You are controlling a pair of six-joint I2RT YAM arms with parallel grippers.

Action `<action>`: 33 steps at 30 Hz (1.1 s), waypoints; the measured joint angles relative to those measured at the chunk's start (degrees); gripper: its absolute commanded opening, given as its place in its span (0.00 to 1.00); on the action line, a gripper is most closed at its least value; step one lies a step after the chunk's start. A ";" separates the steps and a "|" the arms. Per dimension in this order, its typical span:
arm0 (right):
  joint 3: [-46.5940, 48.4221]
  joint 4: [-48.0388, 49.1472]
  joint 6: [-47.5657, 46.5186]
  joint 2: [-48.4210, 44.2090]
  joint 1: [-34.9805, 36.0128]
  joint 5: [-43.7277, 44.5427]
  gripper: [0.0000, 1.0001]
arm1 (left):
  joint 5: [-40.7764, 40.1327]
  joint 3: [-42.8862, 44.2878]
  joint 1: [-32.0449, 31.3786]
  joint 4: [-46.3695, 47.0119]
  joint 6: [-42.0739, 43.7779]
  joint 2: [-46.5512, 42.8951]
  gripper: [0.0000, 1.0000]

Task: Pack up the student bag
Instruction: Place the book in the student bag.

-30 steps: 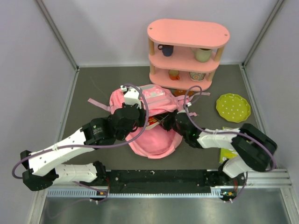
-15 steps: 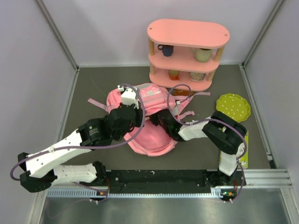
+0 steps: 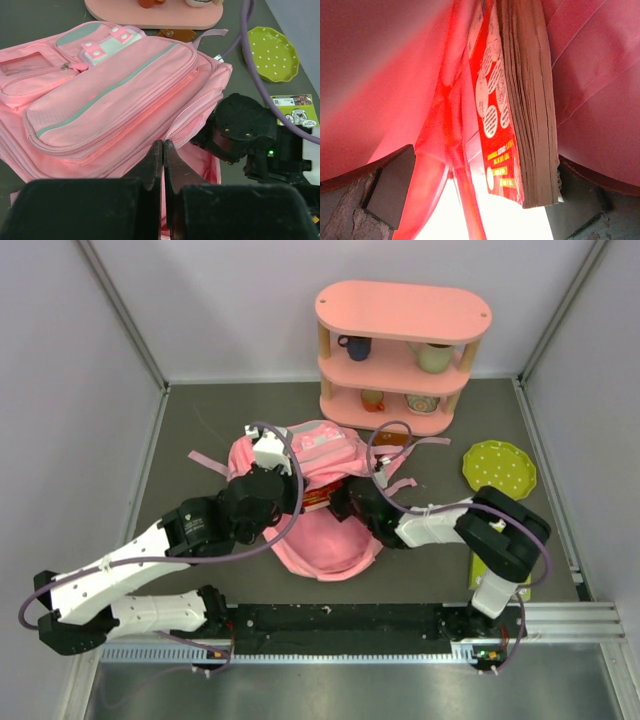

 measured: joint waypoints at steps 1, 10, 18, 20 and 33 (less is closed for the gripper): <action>-0.44 -1.09 -0.46 -1.38 0.00 -0.74 0.99 | -0.17 -0.20 0.02 0.00 -0.13 -0.22 0.00; -2.56 -7.82 -4.55 -8.50 0.00 -4.02 0.45 | -1.03 -1.70 0.02 -0.04 -1.55 -1.36 0.00; -1.05 -9.84 -5.77 -6.84 0.00 -4.42 0.00 | -0.98 -1.97 0.02 -0.15 -1.66 -1.42 0.00; 0.83 -9.55 -6.49 -4.83 0.00 -5.11 0.00 | -1.01 -2.03 0.02 -0.17 -1.64 -1.53 0.00; 7.08 -5.57 -8.46 5.33 -0.28 -11.06 0.75 | -2.32 -3.76 0.70 -1.20 -2.27 -2.91 0.00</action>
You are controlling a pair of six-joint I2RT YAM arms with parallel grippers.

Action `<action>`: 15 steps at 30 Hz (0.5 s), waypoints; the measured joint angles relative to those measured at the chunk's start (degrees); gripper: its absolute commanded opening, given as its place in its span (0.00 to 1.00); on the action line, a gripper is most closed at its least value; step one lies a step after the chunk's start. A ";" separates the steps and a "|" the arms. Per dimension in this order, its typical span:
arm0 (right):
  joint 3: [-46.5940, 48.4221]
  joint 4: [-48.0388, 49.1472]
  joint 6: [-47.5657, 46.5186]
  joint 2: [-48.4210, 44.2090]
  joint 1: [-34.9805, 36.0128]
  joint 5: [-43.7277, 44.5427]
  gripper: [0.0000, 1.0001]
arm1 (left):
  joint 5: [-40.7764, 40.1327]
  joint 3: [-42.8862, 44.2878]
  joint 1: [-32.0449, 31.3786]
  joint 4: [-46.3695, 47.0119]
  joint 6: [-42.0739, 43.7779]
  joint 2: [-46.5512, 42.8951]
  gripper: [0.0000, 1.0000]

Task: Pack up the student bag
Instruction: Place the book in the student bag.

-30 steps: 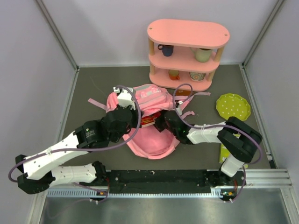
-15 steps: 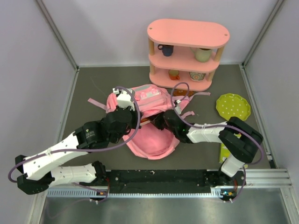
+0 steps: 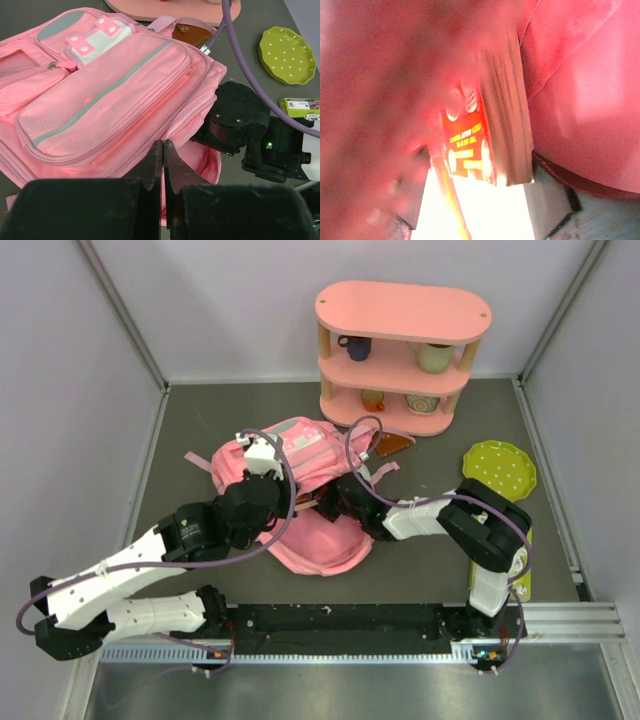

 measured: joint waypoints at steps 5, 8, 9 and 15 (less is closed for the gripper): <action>-4.33 -0.35 -1.88 -4.52 -0.02 -0.44 0.87 | 0.02 -0.42 0.00 -0.04 -0.74 -0.61 0.00; -6.25 -1.88 -4.13 -7.89 -0.02 -0.52 0.89 | 0.00 -0.55 0.00 -0.02 -0.98 -0.70 0.00; -6.95 -2.47 -5.11 -9.14 -0.02 -0.66 0.88 | -0.07 -0.63 0.00 -0.04 -1.05 -0.74 0.00; -12.50 -5.38 -11.69 -19.06 0.17 -3.15 0.88 | -0.70 -0.96 0.02 -0.50 -1.90 -0.87 0.00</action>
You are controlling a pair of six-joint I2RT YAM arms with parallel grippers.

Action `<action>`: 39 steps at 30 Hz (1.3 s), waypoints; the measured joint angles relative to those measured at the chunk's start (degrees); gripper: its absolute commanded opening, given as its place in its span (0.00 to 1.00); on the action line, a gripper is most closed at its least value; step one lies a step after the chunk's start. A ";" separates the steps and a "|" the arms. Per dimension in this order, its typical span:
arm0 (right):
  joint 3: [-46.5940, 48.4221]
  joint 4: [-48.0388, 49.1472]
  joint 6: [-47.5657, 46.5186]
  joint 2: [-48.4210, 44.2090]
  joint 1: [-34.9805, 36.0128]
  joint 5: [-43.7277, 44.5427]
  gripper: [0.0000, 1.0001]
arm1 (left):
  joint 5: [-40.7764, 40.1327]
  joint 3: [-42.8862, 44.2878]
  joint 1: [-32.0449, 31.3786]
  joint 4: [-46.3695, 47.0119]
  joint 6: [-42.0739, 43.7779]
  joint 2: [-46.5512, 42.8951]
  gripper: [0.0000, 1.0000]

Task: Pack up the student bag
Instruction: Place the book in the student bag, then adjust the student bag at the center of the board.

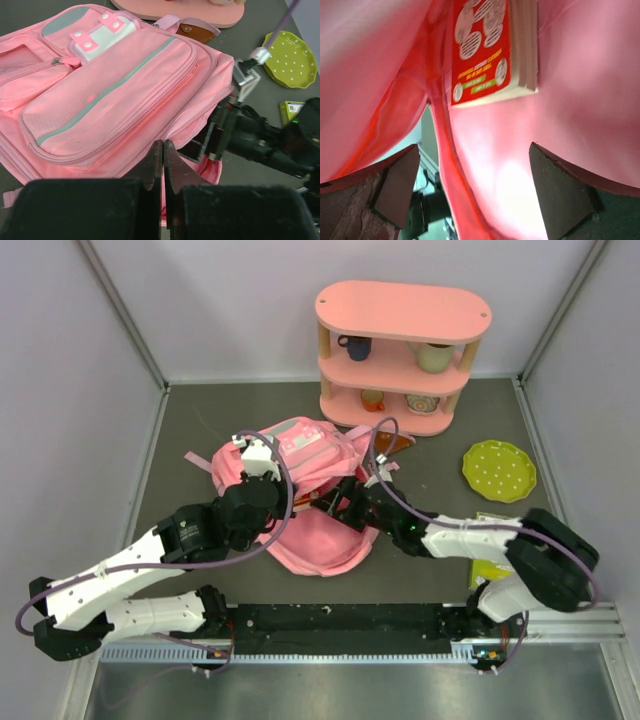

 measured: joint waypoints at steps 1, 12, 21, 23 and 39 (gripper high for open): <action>-1.05 -1.11 -1.09 -2.69 0.24 -0.22 0.88 | -0.24 -0.02 0.04 -0.04 -0.17 -0.04 0.00; -5.01 -28.59 -7.67 -38.69 4.37 13.35 0.91 | -2.75 -1.70 0.68 -2.75 -1.46 -2.99 0.00; -11.76 -35.06 -5.42 -32.70 -3.69 12.13 0.93 | 1.18 -6.27 0.85 -2.58 -1.75 -6.86 0.00; -11.76 -32.57 -5.46 -27.45 -4.74 9.07 0.87 | 2.54 -7.54 0.85 -2.73 -2.49 -7.41 0.00; 7.28 -15.21 -11.50 -7.56 -5.95 -16.52 0.00 | -3.74 -5.03 1.40 -11.32 -2.34 -11.04 0.00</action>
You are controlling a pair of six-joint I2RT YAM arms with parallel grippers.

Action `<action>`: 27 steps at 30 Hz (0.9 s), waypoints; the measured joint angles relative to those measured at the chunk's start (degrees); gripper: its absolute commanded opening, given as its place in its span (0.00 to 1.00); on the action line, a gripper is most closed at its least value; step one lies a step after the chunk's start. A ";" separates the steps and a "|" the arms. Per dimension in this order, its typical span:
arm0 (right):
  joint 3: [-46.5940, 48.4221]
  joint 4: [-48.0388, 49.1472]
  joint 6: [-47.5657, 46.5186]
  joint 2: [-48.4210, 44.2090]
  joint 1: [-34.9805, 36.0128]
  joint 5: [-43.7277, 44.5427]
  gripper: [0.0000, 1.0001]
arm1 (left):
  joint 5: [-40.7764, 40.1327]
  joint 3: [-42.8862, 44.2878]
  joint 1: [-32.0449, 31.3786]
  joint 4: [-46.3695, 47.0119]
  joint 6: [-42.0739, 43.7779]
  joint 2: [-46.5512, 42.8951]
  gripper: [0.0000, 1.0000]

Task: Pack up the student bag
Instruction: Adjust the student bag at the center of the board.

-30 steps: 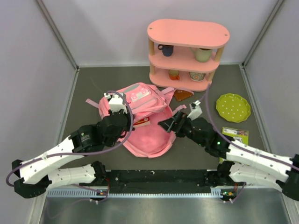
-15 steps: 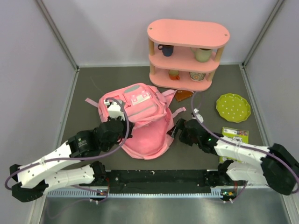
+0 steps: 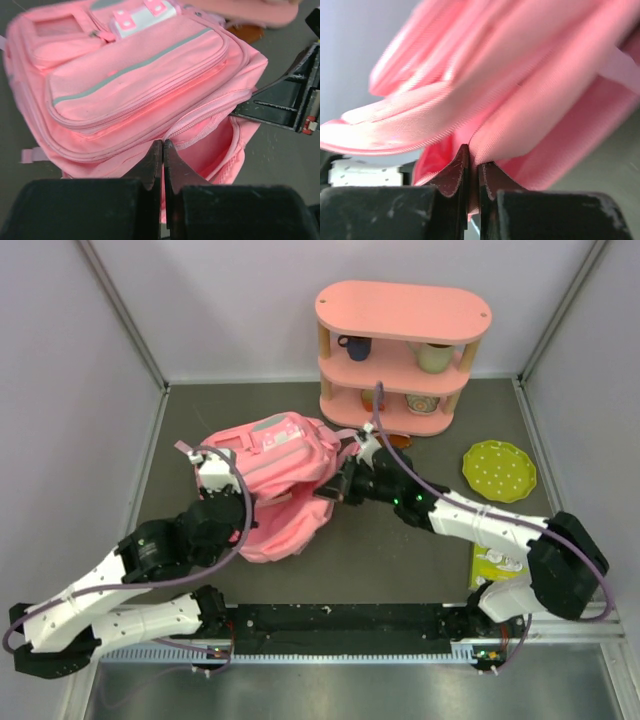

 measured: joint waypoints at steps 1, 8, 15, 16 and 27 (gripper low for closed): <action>3.34 0.11 -0.94 0.96 0.33 -1.36 0.00 | -1.49 1.27 0.07 -1.01 0.22 0.00 0.00; 17.25 1.14 -5.05 9.42 3.32 -8.52 0.01 | -12.72 6.25 0.15 -5.55 0.55 -4.22 0.00; 19.69 1.09 -5.16 19.50 5.95 -12.52 0.05 | -17.11 5.92 0.15 -15.39 -6.08 -7.10 0.00; 19.78 1.14 -5.14 20.35 6.32 -12.92 0.07 | -17.46 5.84 0.15 -16.90 -7.50 -7.37 0.00; 16.96 -4.28 -7.76 18.84 8.76 -6.93 0.67 | -20.20 5.05 0.15 -26.47 -18.05 -8.44 0.00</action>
